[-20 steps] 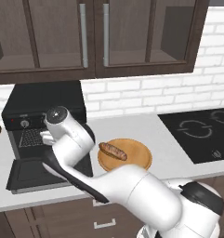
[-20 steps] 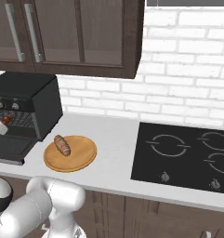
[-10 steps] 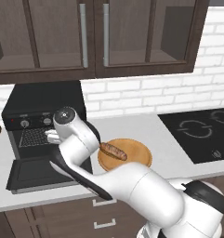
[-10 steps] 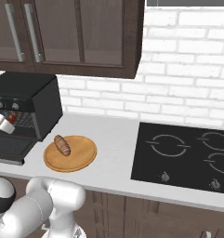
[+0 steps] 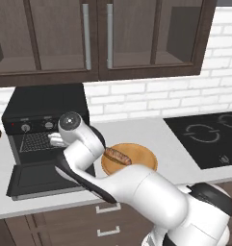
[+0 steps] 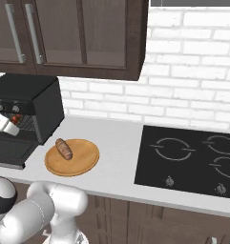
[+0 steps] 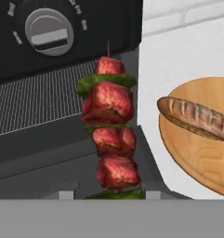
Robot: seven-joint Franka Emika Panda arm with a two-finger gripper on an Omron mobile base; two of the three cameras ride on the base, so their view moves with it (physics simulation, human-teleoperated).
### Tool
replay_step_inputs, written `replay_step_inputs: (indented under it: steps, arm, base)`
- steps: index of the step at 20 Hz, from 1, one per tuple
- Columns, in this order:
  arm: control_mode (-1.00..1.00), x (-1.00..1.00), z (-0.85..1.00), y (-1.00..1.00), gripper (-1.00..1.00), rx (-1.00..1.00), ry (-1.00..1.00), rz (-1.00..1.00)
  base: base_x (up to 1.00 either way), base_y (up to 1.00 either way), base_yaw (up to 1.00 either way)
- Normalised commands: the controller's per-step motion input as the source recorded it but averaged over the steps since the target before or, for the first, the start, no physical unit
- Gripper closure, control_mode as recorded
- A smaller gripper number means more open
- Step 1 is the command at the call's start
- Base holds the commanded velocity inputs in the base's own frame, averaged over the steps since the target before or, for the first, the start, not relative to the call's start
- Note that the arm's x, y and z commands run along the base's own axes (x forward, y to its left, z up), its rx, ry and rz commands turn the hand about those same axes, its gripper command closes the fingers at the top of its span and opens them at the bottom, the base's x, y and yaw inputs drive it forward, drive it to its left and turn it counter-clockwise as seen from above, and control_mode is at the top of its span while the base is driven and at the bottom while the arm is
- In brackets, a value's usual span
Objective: Pick up the kebab skewer and baguette bread, and place them inside the toaster oven. Close the toaster oven door and start by setting the timer.
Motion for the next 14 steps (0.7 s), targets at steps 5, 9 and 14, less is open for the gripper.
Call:
replay_step_inputs:
  steps: [5,9,14]
  arm:
    - [-1.00,0.03,-0.02,0.04,1.00,0.00,-0.07,0.01]
    - [-1.00,0.04,-0.27,0.00,1.00,0.00,0.00,0.05]
    - [-1.00,0.00,-0.48,0.00,1.00,0.00,0.02,0.04]
  base:
    - [0.00,0.00,0.00]
    - [0.00,0.00,0.00]
    - [0.00,0.00,0.00]
